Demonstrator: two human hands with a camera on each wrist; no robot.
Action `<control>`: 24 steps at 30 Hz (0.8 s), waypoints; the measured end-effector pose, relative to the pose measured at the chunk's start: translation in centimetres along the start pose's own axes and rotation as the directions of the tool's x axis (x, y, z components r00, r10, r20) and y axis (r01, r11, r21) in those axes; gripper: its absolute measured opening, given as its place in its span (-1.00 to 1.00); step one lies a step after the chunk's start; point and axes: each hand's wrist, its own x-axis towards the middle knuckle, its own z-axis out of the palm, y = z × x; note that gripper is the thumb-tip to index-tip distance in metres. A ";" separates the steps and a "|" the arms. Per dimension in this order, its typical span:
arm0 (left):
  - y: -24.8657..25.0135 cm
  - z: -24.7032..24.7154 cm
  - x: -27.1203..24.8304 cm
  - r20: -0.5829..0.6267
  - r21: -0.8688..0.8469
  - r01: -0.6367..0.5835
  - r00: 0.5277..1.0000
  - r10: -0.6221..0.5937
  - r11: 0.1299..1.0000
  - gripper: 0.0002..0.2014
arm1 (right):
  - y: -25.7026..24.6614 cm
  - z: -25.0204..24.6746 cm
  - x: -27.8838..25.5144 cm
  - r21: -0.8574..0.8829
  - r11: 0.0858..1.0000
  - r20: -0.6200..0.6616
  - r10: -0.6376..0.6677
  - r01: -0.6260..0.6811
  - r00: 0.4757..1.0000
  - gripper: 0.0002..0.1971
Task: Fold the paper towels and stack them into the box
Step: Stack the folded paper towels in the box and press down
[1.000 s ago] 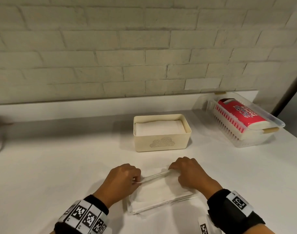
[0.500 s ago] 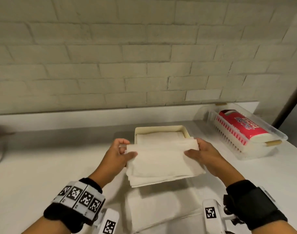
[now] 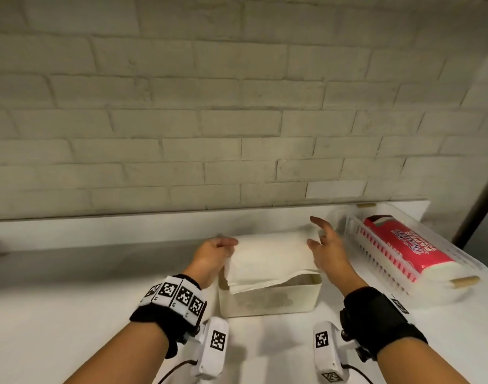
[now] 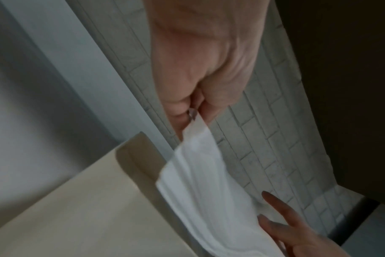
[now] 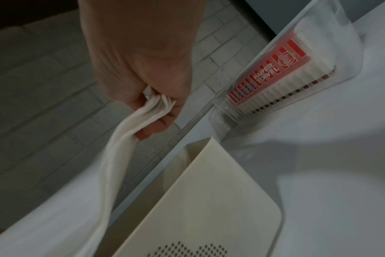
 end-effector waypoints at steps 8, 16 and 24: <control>-0.2 0.0 3.3 0.143 0.521 -0.048 0.989 -0.032 0.852 -0.39 | 1.1 1.4 2.0 -0.212 0.977 0.041 0.017 -0.008 0.999 -0.71; -1.7 0.6 4.3 0.160 0.835 -0.088 0.983 -0.086 0.542 -0.56 | 2.6 2.3 3.2 -0.518 0.856 0.122 0.086 -0.010 0.989 -0.75; -1.0 1.3 3.8 0.200 0.946 -0.130 0.954 -0.222 0.297 -0.29 | 2.8 3.1 2.9 -0.712 0.699 0.210 0.115 0.071 0.971 -0.69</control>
